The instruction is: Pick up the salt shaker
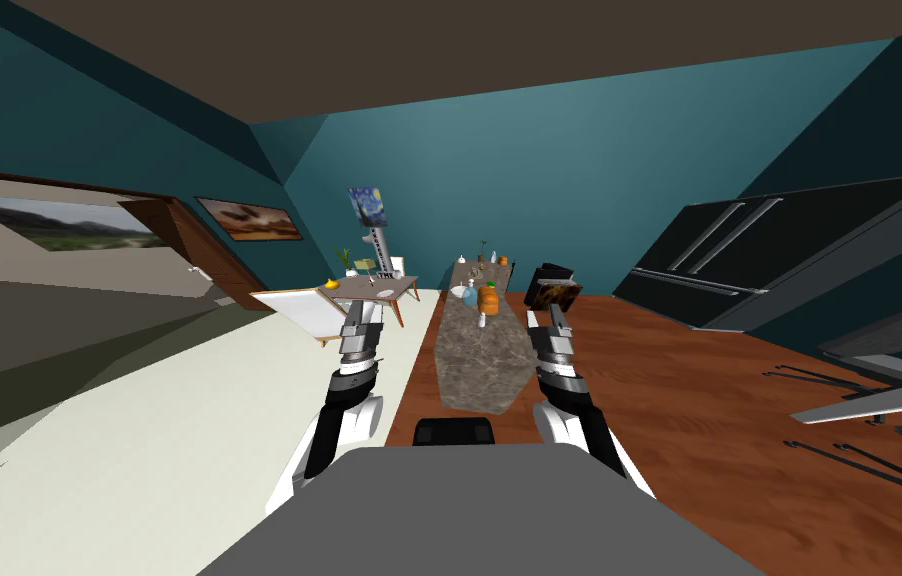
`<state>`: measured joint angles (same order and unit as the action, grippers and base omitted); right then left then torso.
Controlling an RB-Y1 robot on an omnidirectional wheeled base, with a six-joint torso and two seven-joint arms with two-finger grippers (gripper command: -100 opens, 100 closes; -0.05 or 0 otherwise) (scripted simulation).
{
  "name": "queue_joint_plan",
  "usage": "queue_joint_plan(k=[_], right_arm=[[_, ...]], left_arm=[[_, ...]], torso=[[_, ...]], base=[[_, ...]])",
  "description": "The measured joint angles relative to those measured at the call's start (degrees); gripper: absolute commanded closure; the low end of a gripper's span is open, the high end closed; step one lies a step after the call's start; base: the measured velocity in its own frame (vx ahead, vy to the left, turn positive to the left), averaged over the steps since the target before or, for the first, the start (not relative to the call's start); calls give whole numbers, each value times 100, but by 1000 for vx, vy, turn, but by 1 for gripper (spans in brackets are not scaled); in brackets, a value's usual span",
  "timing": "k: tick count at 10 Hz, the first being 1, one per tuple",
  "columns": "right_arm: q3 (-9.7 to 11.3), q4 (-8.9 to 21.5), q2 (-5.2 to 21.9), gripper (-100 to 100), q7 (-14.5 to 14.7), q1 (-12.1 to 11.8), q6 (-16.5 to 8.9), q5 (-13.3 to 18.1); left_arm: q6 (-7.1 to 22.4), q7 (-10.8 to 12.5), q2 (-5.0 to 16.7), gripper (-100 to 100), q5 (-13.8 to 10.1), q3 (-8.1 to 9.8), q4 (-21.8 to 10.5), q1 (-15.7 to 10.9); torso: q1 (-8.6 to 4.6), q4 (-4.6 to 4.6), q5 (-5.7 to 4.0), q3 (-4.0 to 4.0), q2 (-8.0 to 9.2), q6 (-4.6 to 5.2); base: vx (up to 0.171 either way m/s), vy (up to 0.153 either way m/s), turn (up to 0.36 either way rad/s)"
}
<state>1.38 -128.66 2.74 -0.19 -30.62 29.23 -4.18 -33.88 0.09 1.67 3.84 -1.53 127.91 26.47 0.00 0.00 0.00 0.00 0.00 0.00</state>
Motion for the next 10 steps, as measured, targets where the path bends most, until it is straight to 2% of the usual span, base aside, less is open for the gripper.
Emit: queue_joint_plan(k=[3,5,9,10], right_arm=[[-41,345,316,-100,316,18,-61,190],[-125,588,529,-100,493,15,-77,272],[-121,1216,808,-100,1070,87,-164,567],[-130,1486,868,-100,1224,150,-146,644]], left_arm=[[0,0,-2,0,0,-2,0,0],[0,0,-2,0,0,-2,0,0],[0,0,-2,0,0,-2,1,0],[0,0,-2,0,0,-2,1,0]], torso=[[80,-4,17,-8,-14,-1],[75,-2,17,-5,-7,-1],[104,-4,24,-11,-18,-1],[98,-3,22,-8,-13,-1]], base=[[37,206,-19],[24,192,-10],[35,254,-10],[39,262,-6]])
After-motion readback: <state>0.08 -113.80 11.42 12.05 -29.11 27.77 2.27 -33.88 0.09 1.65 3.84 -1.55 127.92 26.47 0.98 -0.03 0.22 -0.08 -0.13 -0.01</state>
